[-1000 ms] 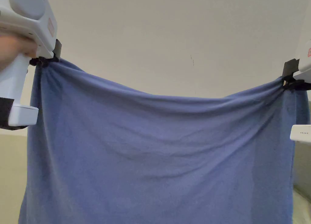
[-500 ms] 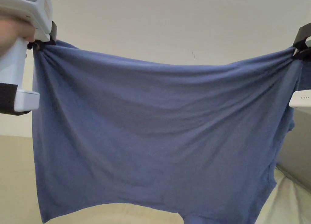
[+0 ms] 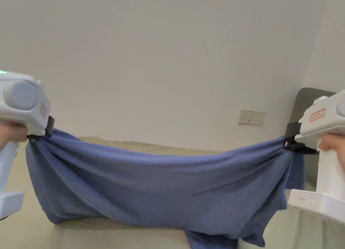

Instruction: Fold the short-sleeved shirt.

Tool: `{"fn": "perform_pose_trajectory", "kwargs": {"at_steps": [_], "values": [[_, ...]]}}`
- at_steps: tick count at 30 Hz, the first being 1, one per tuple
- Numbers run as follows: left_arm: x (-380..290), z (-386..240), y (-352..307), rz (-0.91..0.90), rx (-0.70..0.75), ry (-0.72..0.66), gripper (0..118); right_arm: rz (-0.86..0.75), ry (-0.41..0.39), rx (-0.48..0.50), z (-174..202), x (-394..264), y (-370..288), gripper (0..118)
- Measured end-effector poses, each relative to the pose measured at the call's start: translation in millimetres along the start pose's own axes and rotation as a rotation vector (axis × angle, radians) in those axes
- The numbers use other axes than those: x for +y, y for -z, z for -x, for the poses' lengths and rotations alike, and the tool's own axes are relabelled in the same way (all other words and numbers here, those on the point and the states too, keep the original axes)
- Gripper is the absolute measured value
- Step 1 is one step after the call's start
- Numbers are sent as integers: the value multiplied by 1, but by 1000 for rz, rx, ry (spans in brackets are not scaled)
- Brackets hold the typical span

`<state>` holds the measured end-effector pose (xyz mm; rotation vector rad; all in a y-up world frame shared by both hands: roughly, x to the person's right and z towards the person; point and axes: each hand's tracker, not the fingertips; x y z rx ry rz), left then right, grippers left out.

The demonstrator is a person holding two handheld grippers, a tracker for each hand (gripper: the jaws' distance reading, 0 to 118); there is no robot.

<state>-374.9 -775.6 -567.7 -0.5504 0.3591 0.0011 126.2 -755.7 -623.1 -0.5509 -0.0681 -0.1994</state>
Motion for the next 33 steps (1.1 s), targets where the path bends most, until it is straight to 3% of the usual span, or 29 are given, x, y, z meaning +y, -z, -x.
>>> {"fn": "perform_pose_trajectory", "kwargs": {"at_steps": [4,11,23,33], "values": [[-48,13,-13,85,-47,27,4,81,-37,45,-23,-54,-17,4],[-153,37,-49,200,-89,22,4,185,-10,153,-78,-175,-70,4],[-323,69,-136,281,-131,9,4,310,23,180,-135,-338,-157,4],[-394,93,-194,251,-111,-28,4,354,71,149,-171,-411,-221,4]]}}
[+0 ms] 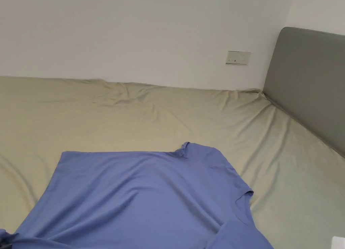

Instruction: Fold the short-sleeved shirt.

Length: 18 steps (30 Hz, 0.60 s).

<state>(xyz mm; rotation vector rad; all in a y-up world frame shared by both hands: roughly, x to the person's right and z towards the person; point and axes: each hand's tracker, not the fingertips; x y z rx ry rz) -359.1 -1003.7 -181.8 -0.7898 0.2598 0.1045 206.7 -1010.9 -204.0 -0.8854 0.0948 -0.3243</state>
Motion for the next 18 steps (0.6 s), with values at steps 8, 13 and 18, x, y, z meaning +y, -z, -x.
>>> {"fn": "perform_pose_trajectory", "kwargs": {"at_steps": [8,13,18], "values": [[-51,17,-20,26,28,48,4,34,34,-27,-27,-44,1,4],[-74,28,3,99,-8,-60,5,65,50,-41,-29,-58,19,5],[-94,32,5,135,-16,-124,55,108,64,-88,-29,-71,28,56]]}}
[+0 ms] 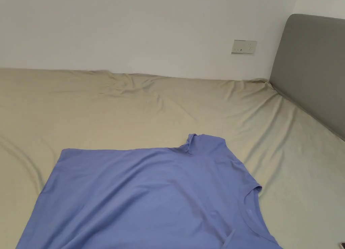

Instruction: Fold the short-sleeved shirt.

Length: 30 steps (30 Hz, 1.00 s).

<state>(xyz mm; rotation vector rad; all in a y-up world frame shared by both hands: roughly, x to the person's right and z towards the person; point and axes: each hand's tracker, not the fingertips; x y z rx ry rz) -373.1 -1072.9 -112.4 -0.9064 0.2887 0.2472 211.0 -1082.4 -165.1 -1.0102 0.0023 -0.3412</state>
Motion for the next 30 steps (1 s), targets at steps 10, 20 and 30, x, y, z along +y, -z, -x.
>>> {"fn": "perform_pose_trajectory", "kwargs": {"at_steps": [10,20,30], "values": [[-34,-9,-98,-232,30,-103,0,-200,-109,-106,25,-42,-85,110],[-42,-13,-58,-162,49,-90,12,-124,-202,-12,72,-59,-60,2],[-20,-2,16,-32,81,-126,68,-153,-146,-6,69,-35,-55,2]]}}
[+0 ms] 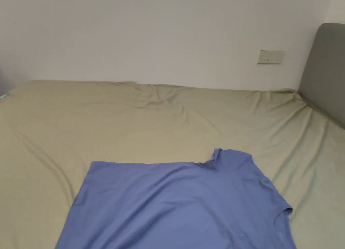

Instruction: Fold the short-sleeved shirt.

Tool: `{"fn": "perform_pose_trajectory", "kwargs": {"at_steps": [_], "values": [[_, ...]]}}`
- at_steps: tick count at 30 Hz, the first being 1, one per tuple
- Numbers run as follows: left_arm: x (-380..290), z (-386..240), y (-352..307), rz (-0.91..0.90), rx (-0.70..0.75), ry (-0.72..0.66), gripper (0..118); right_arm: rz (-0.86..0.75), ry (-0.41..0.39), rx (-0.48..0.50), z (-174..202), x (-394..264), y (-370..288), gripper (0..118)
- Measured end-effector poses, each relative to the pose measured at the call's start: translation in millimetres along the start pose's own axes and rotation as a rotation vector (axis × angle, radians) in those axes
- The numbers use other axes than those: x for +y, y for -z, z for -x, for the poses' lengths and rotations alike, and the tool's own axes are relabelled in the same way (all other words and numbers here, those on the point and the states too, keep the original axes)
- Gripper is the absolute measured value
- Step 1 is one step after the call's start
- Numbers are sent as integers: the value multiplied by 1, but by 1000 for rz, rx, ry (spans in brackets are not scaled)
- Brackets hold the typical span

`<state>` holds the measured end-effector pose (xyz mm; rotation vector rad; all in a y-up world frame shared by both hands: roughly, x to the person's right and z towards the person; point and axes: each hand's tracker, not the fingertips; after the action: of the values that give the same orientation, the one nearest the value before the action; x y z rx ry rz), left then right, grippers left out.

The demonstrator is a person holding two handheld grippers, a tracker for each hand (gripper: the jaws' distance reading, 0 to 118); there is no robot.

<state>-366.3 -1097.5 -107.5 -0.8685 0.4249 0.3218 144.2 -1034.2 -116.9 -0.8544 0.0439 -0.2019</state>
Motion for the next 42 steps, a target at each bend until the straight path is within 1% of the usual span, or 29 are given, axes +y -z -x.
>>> {"fn": "perform_pose_trajectory", "kwargs": {"at_steps": [1,2,3,4,5,6,7,8,9,10,11,13,14,15,16,17,18,19,20,21,23,25,26,31,34,37,39,41,42], "values": [[2,-2,4,35,2,-10,47,2,12,-13,-5,1,0,2],[4,-3,7,57,7,-29,12,4,24,-31,-11,0,1,2],[5,-3,8,60,-22,-36,6,4,36,-65,-16,-1,1,2],[4,-3,5,43,-54,-58,6,-11,53,-119,-22,-1,2,2],[4,-4,3,48,-42,-53,6,-15,64,-160,-28,-1,5,10],[4,-5,4,50,-34,-51,6,-8,72,-191,-36,-1,9,28],[2,-6,6,52,-24,-45,6,9,83,-210,-43,0,15,51],[1,-5,7,51,-21,-40,6,32,91,-204,-50,0,23,72],[1,-5,7,51,-22,-42,6,66,104,-197,-55,1,30,81],[1,-5,7,50,-23,-44,6,111,117,-188,-59,2,39,85],[2,-5,6,51,-23,-43,6,141,128,-173,-62,2,45,84],[3,-5,8,58,-21,-39,6,117,136,-166,-63,0,55,84],[3,-6,8,60,-20,-38,6,100,136,-165,-62,-1,59,80],[3,-5,8,61,-20,-40,6,97,136,-163,-62,-1,64,72],[3,-5,8,60,-19,-48,6,106,136,-155,-62,0,69,55],[3,-5,8,60,-22,-65,6,117,138,-140,-62,1,73,27],[3,-3,7,59,-26,-83,6,132,134,-114,-61,2,76,9],[3,-1,7,59,-32,-111,6,137,126,-95,-60,4,78,9],[4,1,6,62,-40,-146,6,139,142,-41,-56,6,78,9],[6,1,2,66,-43,-172,6,145,134,-75,-52,9,78,9],[12,2,-4,60,-45,-210,6,133,18,-129,-41,18,74,9],[22,-1,-11,31,-35,-179,6,121,-26,-121,-35,32,68,9],[32,-4,-15,5,-28,-124,6,102,-38,-105,-31,43,65,9],[93,-24,-16,-50,-86,3,6,-36,-73,-43,-15,110,70,9],[134,-40,-5,-82,-94,65,6,-98,-118,-46,-6,150,91,9],[170,-53,13,-103,-98,70,6,-114,-163,-61,2,185,116,9],[187,-65,26,-105,-80,88,6,-112,-168,-60,5,202,135,9],[197,-77,44,-100,-51,163,6,-104,-150,-49,5,214,156,10],[200,-81,53,-95,-41,185,6,-92,-130,-43,4,218,165,17]]}}
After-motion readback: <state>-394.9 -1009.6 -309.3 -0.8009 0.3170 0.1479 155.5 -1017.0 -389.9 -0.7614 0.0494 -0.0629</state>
